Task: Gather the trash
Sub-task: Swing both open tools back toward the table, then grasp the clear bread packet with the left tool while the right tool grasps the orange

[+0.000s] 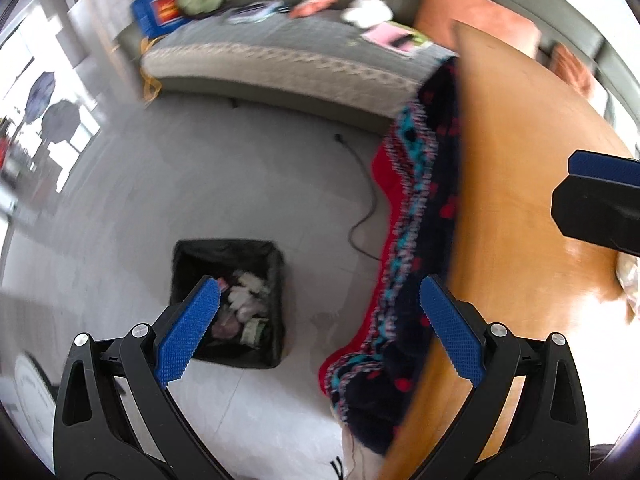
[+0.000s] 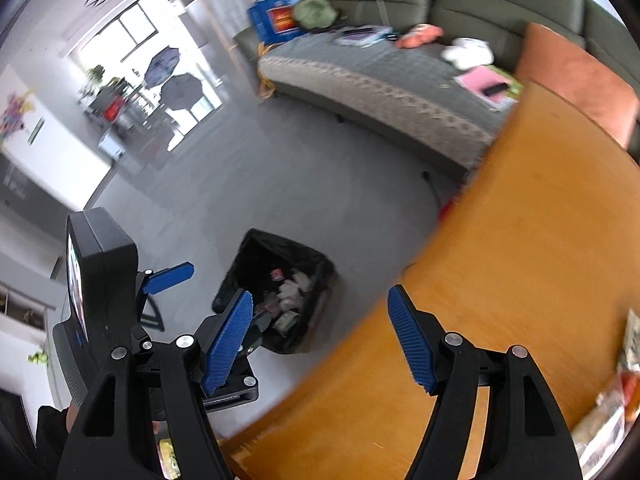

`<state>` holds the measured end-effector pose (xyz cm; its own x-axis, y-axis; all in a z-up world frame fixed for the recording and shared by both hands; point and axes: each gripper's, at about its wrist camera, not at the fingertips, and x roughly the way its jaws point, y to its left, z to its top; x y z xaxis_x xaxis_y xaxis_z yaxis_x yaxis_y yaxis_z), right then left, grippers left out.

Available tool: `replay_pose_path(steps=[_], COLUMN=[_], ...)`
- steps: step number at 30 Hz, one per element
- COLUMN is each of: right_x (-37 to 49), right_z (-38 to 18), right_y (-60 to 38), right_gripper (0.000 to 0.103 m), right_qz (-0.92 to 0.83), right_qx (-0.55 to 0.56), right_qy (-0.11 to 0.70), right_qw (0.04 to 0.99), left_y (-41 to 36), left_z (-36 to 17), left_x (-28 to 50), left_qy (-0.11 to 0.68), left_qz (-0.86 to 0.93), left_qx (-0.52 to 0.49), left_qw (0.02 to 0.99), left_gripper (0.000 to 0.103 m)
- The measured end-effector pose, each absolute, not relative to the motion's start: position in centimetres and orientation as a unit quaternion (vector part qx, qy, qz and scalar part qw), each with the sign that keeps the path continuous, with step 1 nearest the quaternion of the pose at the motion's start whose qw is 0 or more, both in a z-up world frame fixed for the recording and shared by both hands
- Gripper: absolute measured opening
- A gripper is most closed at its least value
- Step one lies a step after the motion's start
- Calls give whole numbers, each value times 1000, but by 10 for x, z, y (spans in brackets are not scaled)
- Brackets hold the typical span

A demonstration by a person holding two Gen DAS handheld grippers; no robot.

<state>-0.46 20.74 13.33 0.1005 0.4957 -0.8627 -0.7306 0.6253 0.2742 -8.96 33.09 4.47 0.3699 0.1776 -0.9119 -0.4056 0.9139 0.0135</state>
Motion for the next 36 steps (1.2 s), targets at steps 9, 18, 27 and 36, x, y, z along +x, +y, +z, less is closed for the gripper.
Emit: replay_pose_path(steps=[9, 18, 27, 36], right_x=[35, 57, 77, 103], right_z=[135, 130, 125, 121], right_y=[97, 5, -69, -133], right_gripper=[71, 71, 71, 71], right_qz=[342, 293, 267, 235], right_qx=[-66, -27, 4, 32], right_qy=[525, 529, 535, 540], right_qw=[776, 796, 801, 808], left_y=[231, 146, 74, 16], left_z=[52, 57, 63, 72], left_x=[-37, -2, 24, 50], left_qy=[534, 535, 535, 535], left_qz=[98, 45, 16, -33], left_qx=[-49, -4, 24, 39], left_qw=[838, 843, 844, 843], left_gripper=[97, 97, 97, 97])
